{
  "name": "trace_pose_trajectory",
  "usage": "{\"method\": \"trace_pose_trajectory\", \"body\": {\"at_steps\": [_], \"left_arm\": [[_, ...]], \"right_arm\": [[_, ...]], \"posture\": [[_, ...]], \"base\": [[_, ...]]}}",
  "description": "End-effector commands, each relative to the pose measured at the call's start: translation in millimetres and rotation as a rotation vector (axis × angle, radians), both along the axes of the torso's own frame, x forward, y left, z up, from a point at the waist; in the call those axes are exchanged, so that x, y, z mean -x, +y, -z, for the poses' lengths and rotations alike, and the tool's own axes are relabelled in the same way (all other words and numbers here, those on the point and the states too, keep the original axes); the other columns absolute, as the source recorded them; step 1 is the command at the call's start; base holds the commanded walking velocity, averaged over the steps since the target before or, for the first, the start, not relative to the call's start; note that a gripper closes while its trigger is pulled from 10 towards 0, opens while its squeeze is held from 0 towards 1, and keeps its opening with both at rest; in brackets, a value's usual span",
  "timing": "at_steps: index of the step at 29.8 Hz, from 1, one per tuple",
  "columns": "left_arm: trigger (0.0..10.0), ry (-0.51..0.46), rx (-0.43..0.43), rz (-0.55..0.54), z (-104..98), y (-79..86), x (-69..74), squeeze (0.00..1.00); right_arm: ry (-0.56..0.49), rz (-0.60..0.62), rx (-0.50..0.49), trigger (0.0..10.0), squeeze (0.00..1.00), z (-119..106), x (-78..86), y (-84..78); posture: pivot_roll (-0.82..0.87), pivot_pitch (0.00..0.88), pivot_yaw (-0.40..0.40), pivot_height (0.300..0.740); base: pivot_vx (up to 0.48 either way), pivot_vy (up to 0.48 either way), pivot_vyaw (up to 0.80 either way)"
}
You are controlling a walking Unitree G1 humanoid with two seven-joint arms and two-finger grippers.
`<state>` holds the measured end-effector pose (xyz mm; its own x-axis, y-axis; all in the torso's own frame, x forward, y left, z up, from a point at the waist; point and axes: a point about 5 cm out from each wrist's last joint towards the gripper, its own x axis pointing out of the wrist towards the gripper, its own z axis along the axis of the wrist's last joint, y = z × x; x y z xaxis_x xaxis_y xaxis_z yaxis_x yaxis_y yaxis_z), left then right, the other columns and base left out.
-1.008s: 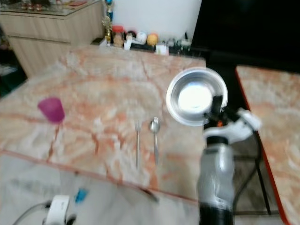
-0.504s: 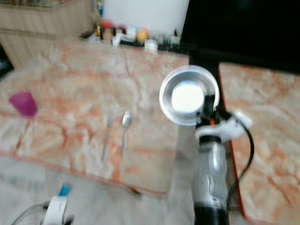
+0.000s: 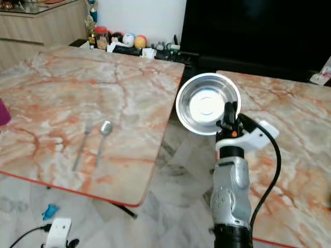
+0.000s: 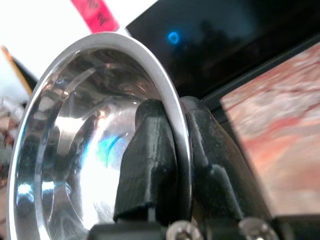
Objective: Setting the table
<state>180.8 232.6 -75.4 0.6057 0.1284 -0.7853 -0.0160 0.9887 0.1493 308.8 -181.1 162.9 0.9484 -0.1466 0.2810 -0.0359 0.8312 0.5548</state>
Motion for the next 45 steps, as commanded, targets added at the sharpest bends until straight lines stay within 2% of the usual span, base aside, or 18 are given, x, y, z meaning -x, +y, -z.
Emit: {"method": "trace_pose_trajectory", "body": {"at_steps": [1,8,35,45], "left_arm": [[10.0,0.02,0.007,0.013,2.5,-4.4,2.3,0.0],[10.0,0.022,0.008,0.013,2.7,-4.8,2.5,0.0],[10.0,0.019,0.009,0.017,2.1,-4.4,1.4,0.0],[10.0,0.019,0.015,0.013,2.5,-4.8,2.1,0.0]], "right_arm": [[0.01,0.026,0.003,10.0,0.0,0.9,1.0,-6.3],[0.007,0.023,0.005,10.0,0.0,2.4,1.9,-1.9],[0.033,0.047,0.032,10.0,0.0,4.1,0.9,-7.6],[0.036,0.061,0.038,10.0,0.0,3.8,1.1,-12.2]], "posture": [[0.05,0.002,-0.044,0.74],[0.05,0.002,-0.043,0.74],[0.05,0.005,-0.042,0.74],[0.06,0.007,-0.041,0.74]], "base": [[0.0,-0.319,-0.79],[0.0,-0.319,-0.15],[0.0,-0.318,0.0],[0.0,0.0,0.0]]}}
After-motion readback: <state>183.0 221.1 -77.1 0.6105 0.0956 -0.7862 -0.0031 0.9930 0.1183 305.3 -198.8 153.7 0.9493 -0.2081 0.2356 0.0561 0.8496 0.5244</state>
